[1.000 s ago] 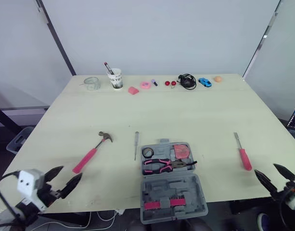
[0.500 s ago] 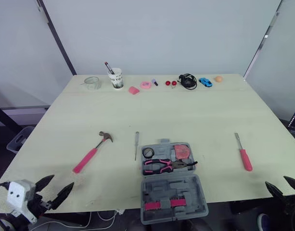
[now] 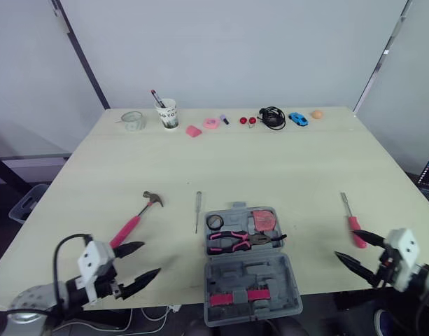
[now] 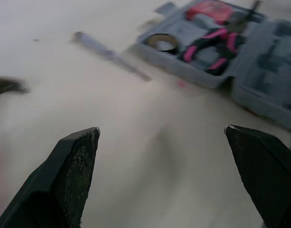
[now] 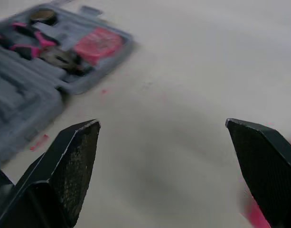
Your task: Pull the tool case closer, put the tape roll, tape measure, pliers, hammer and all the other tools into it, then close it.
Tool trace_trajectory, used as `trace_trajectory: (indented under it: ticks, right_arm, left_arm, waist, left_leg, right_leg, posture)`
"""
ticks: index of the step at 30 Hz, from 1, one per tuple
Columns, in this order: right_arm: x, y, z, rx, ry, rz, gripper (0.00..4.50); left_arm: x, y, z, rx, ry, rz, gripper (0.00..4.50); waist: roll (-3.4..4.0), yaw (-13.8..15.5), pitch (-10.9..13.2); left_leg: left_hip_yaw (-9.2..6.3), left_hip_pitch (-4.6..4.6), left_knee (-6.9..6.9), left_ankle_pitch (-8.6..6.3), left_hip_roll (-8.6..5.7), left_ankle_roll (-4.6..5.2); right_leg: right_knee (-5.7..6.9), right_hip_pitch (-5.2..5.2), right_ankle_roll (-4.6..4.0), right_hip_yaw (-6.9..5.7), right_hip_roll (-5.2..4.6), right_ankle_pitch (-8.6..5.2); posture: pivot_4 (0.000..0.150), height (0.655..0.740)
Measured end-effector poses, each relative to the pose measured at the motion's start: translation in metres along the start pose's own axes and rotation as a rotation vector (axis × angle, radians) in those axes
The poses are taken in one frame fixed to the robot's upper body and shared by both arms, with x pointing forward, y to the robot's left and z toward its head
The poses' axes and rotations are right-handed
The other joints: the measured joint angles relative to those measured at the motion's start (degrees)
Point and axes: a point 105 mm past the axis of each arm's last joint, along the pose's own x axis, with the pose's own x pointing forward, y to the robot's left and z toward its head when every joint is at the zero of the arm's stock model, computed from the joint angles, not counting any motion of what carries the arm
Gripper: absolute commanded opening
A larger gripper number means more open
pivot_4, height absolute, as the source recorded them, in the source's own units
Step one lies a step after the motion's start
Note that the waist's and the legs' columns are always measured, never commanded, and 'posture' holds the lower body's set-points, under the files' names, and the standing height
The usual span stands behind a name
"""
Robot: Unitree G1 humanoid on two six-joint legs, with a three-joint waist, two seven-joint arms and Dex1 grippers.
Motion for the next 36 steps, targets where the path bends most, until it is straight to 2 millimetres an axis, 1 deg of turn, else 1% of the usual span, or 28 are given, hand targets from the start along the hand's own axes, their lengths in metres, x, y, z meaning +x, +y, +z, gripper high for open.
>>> trace_trajectory:
  ticks: [1,2,3,4,5,7,10,12,14,15,17,18,22,30,36]
  right_arm:
    - [0.005,0.003,0.002,-0.008,-0.003,0.024,4.45]
    - [0.017,0.008,0.007,-0.027,0.002,0.081,4.45]
    - [0.02,0.01,0.008,-0.035,0.006,0.098,4.45]
    - [0.029,0.011,0.01,-0.051,0.013,0.134,4.45]
    - [0.04,0.015,0.014,-0.07,0.013,0.179,4.23]
    - [0.052,0.021,0.015,-0.094,0.024,0.237,3.58]
    - [0.061,0.022,0.008,-0.104,0.064,0.276,2.04]
    - [0.068,0.024,0.002,-0.108,0.099,0.314,0.93]
    - [0.072,0.025,-0.001,-0.123,0.116,0.339,0.01]
    - [0.075,0.026,-0.004,-0.138,0.131,0.357,0.0]
    - [0.076,0.026,-0.007,-0.145,0.147,0.367,0.0]
    - [0.077,0.025,-0.01,-0.149,0.161,0.374,0.0]
    - [0.082,0.028,-0.016,-0.173,0.187,0.411,0.0]
    - [0.098,0.039,-0.02,-0.213,0.186,0.478,0.0]
    - [0.101,0.044,-0.024,-0.219,0.193,0.494,0.0]
  left_arm:
    - [0.003,-0.002,0.0,0.002,-0.001,-0.015,4.5]
    - [0.009,-0.005,0.001,0.008,0.005,-0.047,4.5]
    - [0.011,-0.005,0.001,0.009,0.009,-0.057,4.5]
    - [0.014,-0.006,0.001,0.009,0.014,-0.076,4.5]
    - [0.022,-0.008,0.004,0.015,0.008,-0.106,4.5]
    - [0.029,-0.011,0.005,0.03,0.009,-0.15,4.5]
    - [0.034,-0.014,-0.002,0.024,0.041,-0.187,3.64]
    - [0.042,-0.014,-0.005,0.022,0.06,-0.22,2.6]
    - [0.047,-0.014,-0.007,0.032,0.072,-0.241,1.65]
    - [0.049,-0.015,-0.009,0.03,0.078,-0.259,0.98]
    - [0.051,-0.016,-0.01,0.029,0.084,-0.275,0.21]
    - [0.054,-0.017,-0.011,0.027,0.089,-0.292,0.02]
    - [0.06,-0.021,-0.013,0.03,0.103,-0.342,0.02]
    - [0.072,-0.014,-0.019,0.048,0.137,-0.361,0.02]
    - [0.077,-0.016,-0.022,0.039,0.146,-0.379,0.02]
  waist:
    - [0.01,0.0,0.0]
    - [0.0,0.0,0.0]
    - [0.01,0.0,0.0]
    - [0.0,0.0,0.0]
    - [0.03,0.0,0.0]
    - [0.0,0.1,0.0]
    - [0.01,0.2,0.0]
    - [0.02,0.2,0.1]
    - [0.02,0.2,0.1]
    - [0.01,0.1,0.0]
    - [0.02,0.1,0.1]
    - [0.03,0.1,0.1]
    - [0.03,0.1,0.1]
    - [0.03,0.1,0.1]
    - [0.03,0.1,0.1]
  left_leg:
    - [0.0,0.0,0.0,0.0,0.0,0.0]
    - [-0.02,-0.03,0.0,0.0,-0.02,0.01]
    - [-0.02,-0.04,0.01,0.0,-0.02,0.01]
    - [-0.02,-0.03,0.04,0.01,-0.02,0.01]
    - [-0.03,-0.03,0.1,0.01,-0.04,0.02]
    - [-0.06,-0.04,0.12,0.01,-0.06,0.02]
    - [-0.04,-0.09,0.11,0.01,-0.1,0.02]
    - [0.01,-0.12,0.16,0.01,-0.13,0.02]
    - [0.04,-0.12,0.19,0.02,-0.16,0.02]
    - [0.03,-0.12,0.19,0.02,-0.16,0.02]
    - [0.03,-0.12,0.18,0.02,-0.16,0.02]
    - [0.04,-0.12,0.19,0.02,-0.16,0.02]
    - [0.07,-0.12,0.2,0.02,-0.17,0.02]
    - [0.09,-0.13,0.23,0.02,-0.17,0.02]
    - [0.08,-0.13,0.25,0.02,-0.16,0.02]
  right_leg:
    - [0.0,0.0,0.0,0.0,0.01,0.0]
    - [-0.01,0.06,0.0,-0.05,0.26,0.0]
    - [-0.01,0.06,0.0,-0.05,0.26,0.0]
    - [0.0,0.07,0.01,-0.05,0.28,0.0]
    - [0.03,0.08,0.01,-0.06,0.31,0.0]
    - [0.03,0.1,0.01,-0.1,0.33,0.0]
    - [0.01,0.1,0.02,-0.14,0.34,0.0]
    - [0.02,0.1,0.03,-0.21,0.36,0.0]
    - [0.05,0.11,0.03,-0.23,0.38,0.01]
    - [0.05,0.11,0.03,-0.24,0.4,0.01]
    - [0.05,0.11,0.03,-0.24,0.41,0.01]
    - [0.06,0.11,0.03,-0.24,0.42,0.01]
    - [0.07,0.11,0.03,-0.26,0.43,0.01]
    - [0.1,0.12,0.04,-0.25,0.48,0.01]
    - [0.15,0.12,0.04,-0.26,0.48,0.02]
  posture:
    - [0.15,0.74]
    - [0.15,0.74]
    - [0.15,0.74]
    - [0.15,0.74]
    - [0.15,0.74]
    - [0.15,0.74]
    - [0.15,0.74]
    - [0.15,0.74]
    - [0.15,0.74]
    - [0.15,0.74]
    - [0.15,0.74]
    - [0.15,0.74]
    - [0.15,0.74]
    - [0.15,0.74]
    - [0.15,0.74]
